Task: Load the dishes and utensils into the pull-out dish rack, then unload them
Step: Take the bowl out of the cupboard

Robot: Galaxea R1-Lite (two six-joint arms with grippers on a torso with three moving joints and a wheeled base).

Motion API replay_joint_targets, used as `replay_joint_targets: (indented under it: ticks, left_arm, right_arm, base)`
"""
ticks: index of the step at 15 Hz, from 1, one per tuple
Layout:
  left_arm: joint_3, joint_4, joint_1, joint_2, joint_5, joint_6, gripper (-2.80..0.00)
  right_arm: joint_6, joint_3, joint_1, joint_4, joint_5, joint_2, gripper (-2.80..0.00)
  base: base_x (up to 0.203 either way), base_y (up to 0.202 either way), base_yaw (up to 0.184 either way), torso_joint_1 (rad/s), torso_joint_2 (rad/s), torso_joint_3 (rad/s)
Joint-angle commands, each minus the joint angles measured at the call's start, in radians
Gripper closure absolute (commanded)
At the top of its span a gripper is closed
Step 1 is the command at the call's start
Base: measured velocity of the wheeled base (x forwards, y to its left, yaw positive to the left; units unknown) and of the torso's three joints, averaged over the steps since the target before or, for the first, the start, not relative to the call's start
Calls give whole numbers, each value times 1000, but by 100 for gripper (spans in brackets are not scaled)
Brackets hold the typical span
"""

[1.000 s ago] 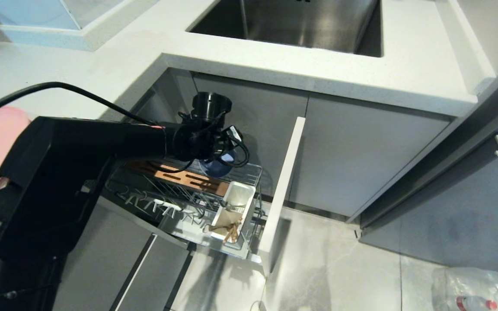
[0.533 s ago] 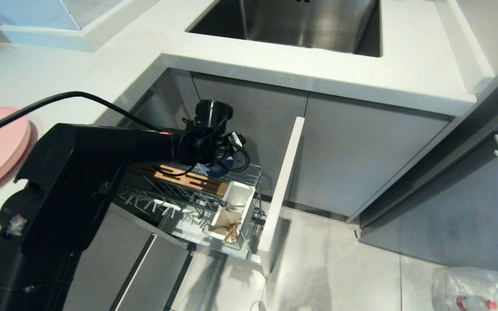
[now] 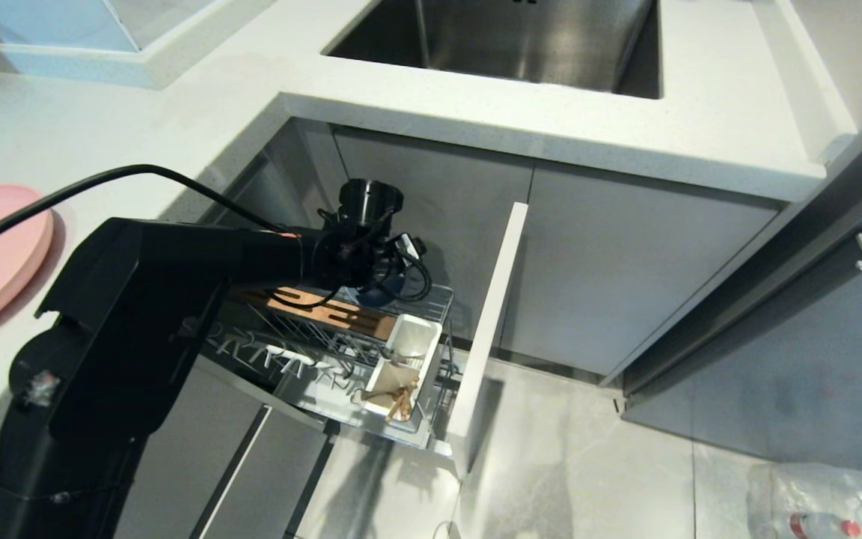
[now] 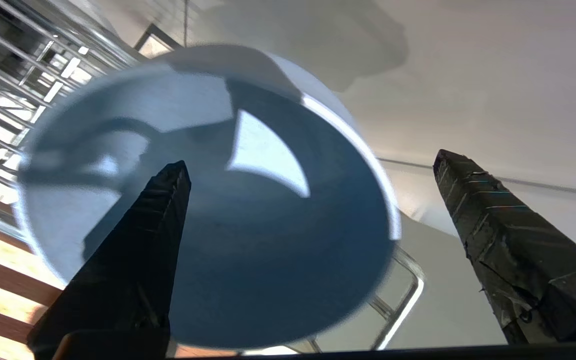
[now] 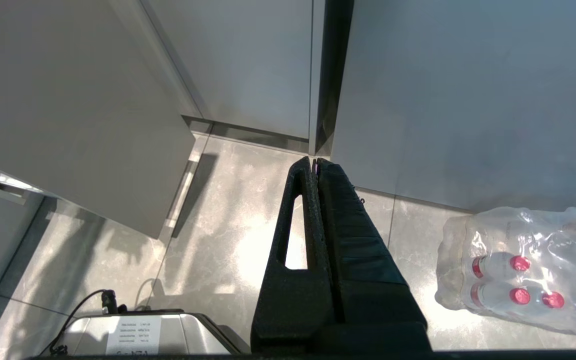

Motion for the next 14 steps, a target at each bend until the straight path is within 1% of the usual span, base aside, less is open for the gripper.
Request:
replay_joint_targets:
  ticks: [1,2,10,14]
  left_arm:
    - [0,1,0,-1,2,-3,-280]
    - [0,3,0,-1,2,-3,0]
    - [3,11,-3,-8,2,-4,0]
    - [11,14,-23,-33,9,-6,0]
  right_arm:
    - [0,0,0,-1,0,0,0]
    - [0,0,0,-1,0,0,0]
    - [0,0,0,0,0,0,0]
    - [0,0,0,-1,0,0,0]
  base:
    - [0,0,0,0,0,0]
    - [0,0,0,0,0,0]
    - [0,0,0,0,0,0]
    - [0,0,0,0,0,0]
